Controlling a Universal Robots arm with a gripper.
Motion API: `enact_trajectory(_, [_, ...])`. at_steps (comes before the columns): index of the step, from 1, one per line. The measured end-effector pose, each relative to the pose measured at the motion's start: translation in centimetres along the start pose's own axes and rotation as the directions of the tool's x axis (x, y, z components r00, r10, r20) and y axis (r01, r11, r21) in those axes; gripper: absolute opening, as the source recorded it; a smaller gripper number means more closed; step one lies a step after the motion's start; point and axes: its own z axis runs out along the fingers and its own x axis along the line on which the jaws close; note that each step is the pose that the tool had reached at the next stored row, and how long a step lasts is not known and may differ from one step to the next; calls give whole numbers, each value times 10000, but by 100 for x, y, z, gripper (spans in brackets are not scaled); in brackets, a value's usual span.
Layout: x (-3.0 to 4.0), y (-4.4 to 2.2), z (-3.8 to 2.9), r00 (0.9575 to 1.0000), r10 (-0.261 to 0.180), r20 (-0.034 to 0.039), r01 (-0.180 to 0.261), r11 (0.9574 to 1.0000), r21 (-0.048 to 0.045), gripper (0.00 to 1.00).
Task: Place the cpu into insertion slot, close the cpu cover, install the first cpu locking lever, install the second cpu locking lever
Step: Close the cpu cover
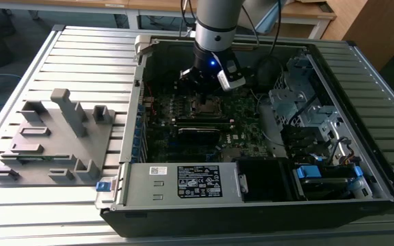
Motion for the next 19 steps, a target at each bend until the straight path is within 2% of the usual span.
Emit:
enact_trajectory(6, [16,-1,47,10000,0,0,0,10000,2,10])
enact_trajectory(19, [37,-1,49,10000,0,1,0,10000,0,10])
